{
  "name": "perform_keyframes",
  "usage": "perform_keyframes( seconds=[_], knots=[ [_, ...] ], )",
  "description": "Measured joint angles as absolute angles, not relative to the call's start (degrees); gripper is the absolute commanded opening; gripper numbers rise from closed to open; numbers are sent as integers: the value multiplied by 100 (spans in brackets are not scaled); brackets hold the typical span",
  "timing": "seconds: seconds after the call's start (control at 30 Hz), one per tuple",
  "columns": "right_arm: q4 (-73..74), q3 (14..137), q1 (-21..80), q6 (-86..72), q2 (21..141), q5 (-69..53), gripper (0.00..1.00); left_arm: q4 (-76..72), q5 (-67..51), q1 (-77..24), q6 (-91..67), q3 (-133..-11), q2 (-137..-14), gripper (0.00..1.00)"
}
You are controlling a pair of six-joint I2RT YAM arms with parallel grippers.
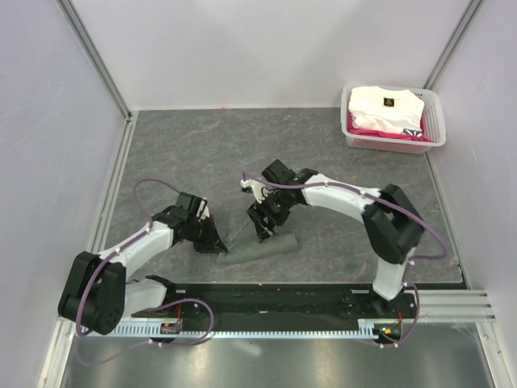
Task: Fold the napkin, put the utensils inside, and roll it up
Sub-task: Roll the napkin with the utensil
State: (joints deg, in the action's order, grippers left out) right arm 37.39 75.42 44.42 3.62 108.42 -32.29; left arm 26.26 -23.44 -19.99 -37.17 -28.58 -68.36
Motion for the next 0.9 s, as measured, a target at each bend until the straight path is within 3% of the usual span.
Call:
perform_keyframes(
  seconds=[0.13,0.3,0.47,0.9],
  knots=[
    [3192,6973,4764,445,9773,-2080,86,2676,-2298,-1999,-3717,-2941,-6958,2],
    [2609,6340,6014,729,8901,-692,87,2720,-2276,-1994,-3717,-2995,-7052,2],
    [2381,6077,6726,965,8989,115,87,2742,-2274,-1994,-3715,-3020,-7078,2],
    [2213,6114,6875,1295,9974,687,77,2783,-2265,-1994,-3704,-3205,-7188,2]
  ],
)
